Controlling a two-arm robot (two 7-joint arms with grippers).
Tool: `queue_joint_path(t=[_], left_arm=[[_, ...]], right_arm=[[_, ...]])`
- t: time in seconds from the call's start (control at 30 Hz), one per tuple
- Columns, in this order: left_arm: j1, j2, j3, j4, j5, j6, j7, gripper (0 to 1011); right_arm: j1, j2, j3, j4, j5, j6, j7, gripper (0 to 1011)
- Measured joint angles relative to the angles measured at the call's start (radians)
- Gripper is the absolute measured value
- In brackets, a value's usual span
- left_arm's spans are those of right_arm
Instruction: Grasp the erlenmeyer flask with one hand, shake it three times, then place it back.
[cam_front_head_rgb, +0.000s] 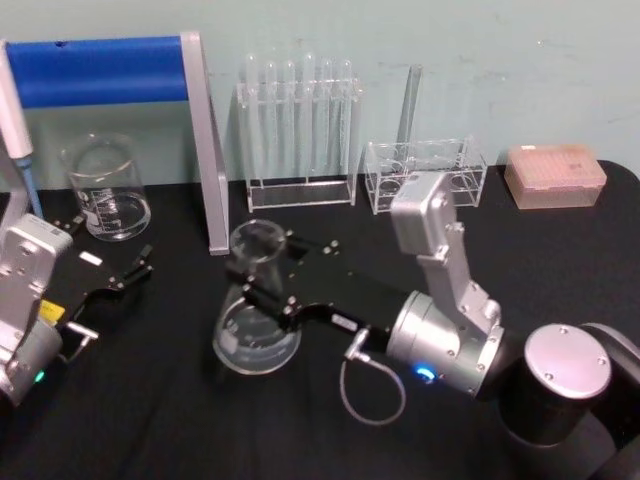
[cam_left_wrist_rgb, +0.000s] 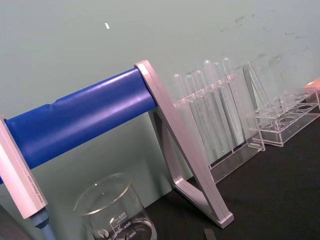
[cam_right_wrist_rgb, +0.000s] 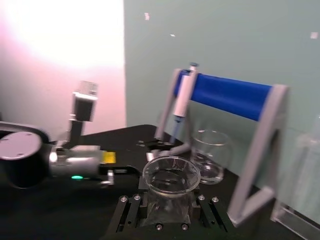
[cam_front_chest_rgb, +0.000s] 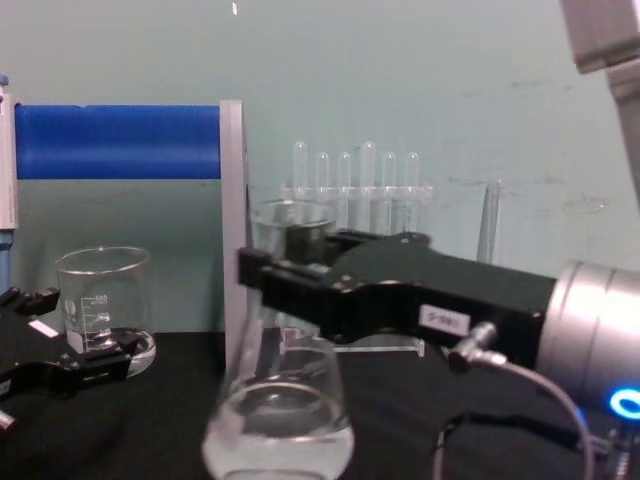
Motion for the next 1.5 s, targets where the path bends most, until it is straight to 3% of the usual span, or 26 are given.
queue_joint_path(t=[0.27,0.57,0.93,1.5], left_arm=[[0.000,0.000,0.000,0.000,0.000,0.000,0.000,1001],[0.000,0.000,0.000,0.000,0.000,0.000,0.000,1001],[0.000,0.000,0.000,0.000,0.000,0.000,0.000,1001],[0.000,0.000,0.000,0.000,0.000,0.000,0.000,1001]], right_arm=[[0.007,0.001,-0.061,-0.017,0.003,0.003,0.032,450],[0.013,0.005,-0.072,-0.011,0.004,0.004,0.024,450],[0.015,0.010,0.007,0.018,-0.014,-0.004,-0.065,450],[-0.007,0.021,0.212,0.056,-0.036,-0.001,-0.198,449]])
